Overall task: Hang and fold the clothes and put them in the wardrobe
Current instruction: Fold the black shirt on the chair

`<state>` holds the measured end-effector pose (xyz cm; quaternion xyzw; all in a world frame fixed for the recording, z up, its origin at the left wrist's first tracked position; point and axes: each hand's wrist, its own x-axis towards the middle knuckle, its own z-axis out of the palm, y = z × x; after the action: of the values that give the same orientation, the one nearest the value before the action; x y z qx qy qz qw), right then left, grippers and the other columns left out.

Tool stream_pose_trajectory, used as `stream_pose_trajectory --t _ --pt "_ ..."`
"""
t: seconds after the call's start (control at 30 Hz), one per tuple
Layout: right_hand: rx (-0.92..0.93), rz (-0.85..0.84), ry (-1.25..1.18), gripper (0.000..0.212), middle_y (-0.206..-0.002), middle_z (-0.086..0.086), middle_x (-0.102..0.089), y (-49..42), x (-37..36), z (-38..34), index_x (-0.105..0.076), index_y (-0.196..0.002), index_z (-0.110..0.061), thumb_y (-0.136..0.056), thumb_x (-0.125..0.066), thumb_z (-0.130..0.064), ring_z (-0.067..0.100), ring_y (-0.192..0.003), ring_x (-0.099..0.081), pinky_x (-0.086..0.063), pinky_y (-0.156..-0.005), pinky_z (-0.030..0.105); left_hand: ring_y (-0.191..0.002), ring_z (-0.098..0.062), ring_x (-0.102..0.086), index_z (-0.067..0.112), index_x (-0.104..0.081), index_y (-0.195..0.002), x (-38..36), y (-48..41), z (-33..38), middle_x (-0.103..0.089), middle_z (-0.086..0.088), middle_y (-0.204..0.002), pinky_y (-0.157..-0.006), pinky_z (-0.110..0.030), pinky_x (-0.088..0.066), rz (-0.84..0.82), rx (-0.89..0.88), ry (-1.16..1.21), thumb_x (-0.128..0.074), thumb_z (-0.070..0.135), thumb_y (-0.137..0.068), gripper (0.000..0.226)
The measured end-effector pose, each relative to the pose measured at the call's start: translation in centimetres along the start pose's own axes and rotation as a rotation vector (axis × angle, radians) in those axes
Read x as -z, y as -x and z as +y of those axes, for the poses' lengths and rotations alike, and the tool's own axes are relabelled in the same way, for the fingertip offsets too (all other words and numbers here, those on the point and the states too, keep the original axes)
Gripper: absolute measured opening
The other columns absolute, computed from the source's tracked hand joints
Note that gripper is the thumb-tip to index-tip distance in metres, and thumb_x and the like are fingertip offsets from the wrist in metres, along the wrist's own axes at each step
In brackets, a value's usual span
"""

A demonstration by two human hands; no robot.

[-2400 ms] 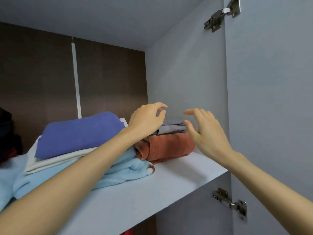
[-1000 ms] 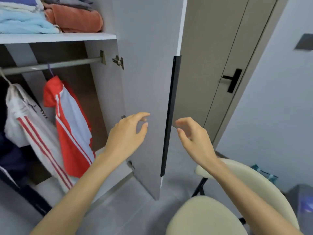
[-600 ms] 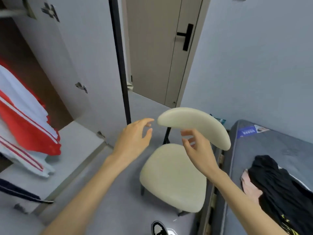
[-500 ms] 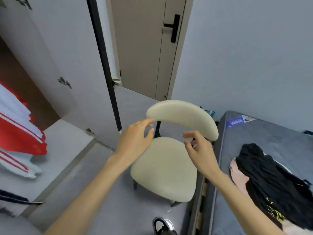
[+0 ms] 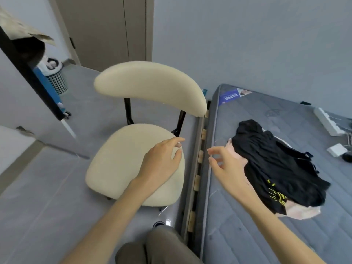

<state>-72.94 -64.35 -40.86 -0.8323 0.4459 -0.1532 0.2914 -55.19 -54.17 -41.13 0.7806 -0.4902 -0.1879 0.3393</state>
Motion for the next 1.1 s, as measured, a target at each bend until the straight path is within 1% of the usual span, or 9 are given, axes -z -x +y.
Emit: stream_pose_trajectory --t 0.07,0.17,0.27,0.43,0.57,0.67,0.8,0.97,1.1 --pt "0.018 0.007 0.017 0.021 -0.108 -0.011 -0.062 -0.4 -2.1 4.0 -0.060 -0.116 -0.017 -0.096 -0.054 -0.013 0.007 -0.087 -0.060 -0.029 -0.079 -0.006 -0.105 -0.008 -0.058 0.032 -0.054 -0.130 -4.1 -0.4 -1.5 -0.062 0.018 -0.117 -0.083 -0.025 -0.043 -0.021 -0.022 0.001 -0.047 0.027 -0.098 0.033" --pt "0.023 0.036 -0.004 0.022 -0.110 -0.015 -0.058 -0.1 -5.0 10.0 -0.059 -0.117 -0.018 -0.096 -0.054 -0.014 0.010 -0.090 -0.060 -0.045 -0.079 0.013 -0.104 -0.009 -0.059 0.031 -0.054 -0.129 -9.8 -0.5 -3.4 -0.063 0.016 -0.117 -0.080 -0.024 -0.042 -0.035 -0.059 0.010 -0.047 0.026 -0.098 0.033" --pt "0.038 0.085 -0.042 0.023 -0.109 -0.014 -0.057 0.9 -6.7 15.8 -0.058 -0.117 -0.019 -0.095 -0.055 -0.013 0.004 -0.087 -0.058 -0.048 -0.080 0.023 -0.105 -0.008 -0.059 0.031 -0.054 -0.130 -14.6 0.2 -4.1 -0.063 0.015 -0.118 -0.080 -0.020 -0.037 -0.047 -0.080 0.026 -0.048 0.025 -0.098 0.033" --pt "0.046 0.110 0.012 0.025 -0.108 -0.014 -0.052 4.1 -6.2 24.5 -0.056 -0.117 -0.022 -0.093 -0.056 -0.017 -0.004 -0.086 -0.053 -0.036 -0.073 0.018 -0.106 -0.015 -0.060 0.027 -0.054 -0.131 -20.5 2.5 -0.9 -0.064 0.010 -0.118 -0.092 -0.039 -0.049 -0.053 -0.082 0.052 -0.049 0.022 -0.098 0.034" --pt "0.005 0.146 0.060 0.025 -0.115 -0.010 -0.053 6.4 -3.8 30.5 -0.055 -0.116 -0.023 -0.092 -0.055 -0.017 0.009 -0.088 -0.054 -0.034 -0.072 0.022 -0.104 -0.010 -0.060 0.026 -0.053 -0.133 -24.6 3.7 2.7 -0.063 0.011 -0.119 -0.091 -0.031 -0.048 -0.076 -0.093 0.027 -0.048 0.023 -0.098 0.035" --pt "-0.104 0.147 0.152 0.026 -0.127 -0.005 -0.051 6.8 -2.3 35.3 -0.055 -0.119 -0.021 -0.094 -0.053 -0.017 0.015 -0.105 -0.055 -0.042 -0.079 0.031 -0.105 -0.009 -0.059 0.028 -0.052 -0.133 -27.3 3.9 4.6 -0.062 0.012 -0.120 -0.090 -0.030 -0.048 -0.109 -0.104 -0.013 -0.048 0.024 -0.098 0.035" --pt "-0.207 0.150 0.255 0.031 -0.132 0.004 -0.050 6.5 -1.3 40.4 -0.055 -0.124 -0.015 -0.093 -0.052 -0.013 0.023 -0.117 -0.047 -0.042 -0.090 0.035 -0.109 -0.009 -0.057 0.028 -0.050 -0.135 -30.6 3.5 6.2 -0.062 0.011 -0.122 -0.086 -0.023 -0.043 -0.123 -0.113 -0.083 -0.047 0.025 -0.099 0.037" --pt "-0.282 0.155 0.469 0.034 -0.132 0.008 -0.052 5.4 -0.9 44.6 -0.052 -0.128 -0.011 -0.097 -0.051 -0.024 0.029 -0.119 -0.045 -0.040 -0.097 0.039 -0.113 -0.012 -0.057 0.028 -0.047 -0.138 -33.3 3.1 7.5 -0.060 0.009 -0.128 -0.095 -0.029 -0.046 -0.173 -0.111 -0.126 -0.047 0.024 -0.099 0.039" --pt "-0.291 0.178 0.405 0.020 -0.114 0.015 -0.060 3.8 0.4 45.1 -0.055 -0.109 -0.004 -0.101 -0.042 -0.017 0.033 -0.106 -0.052 -0.041 -0.086 0.040 -0.114 -0.011 -0.056 0.029 -0.045 -0.140 -34.5 2.8 7.9 -0.057 0.009 -0.131 -0.097 -0.032 -0.047 -0.188 -0.121 -0.151 -0.046 0.025 -0.100 0.041"
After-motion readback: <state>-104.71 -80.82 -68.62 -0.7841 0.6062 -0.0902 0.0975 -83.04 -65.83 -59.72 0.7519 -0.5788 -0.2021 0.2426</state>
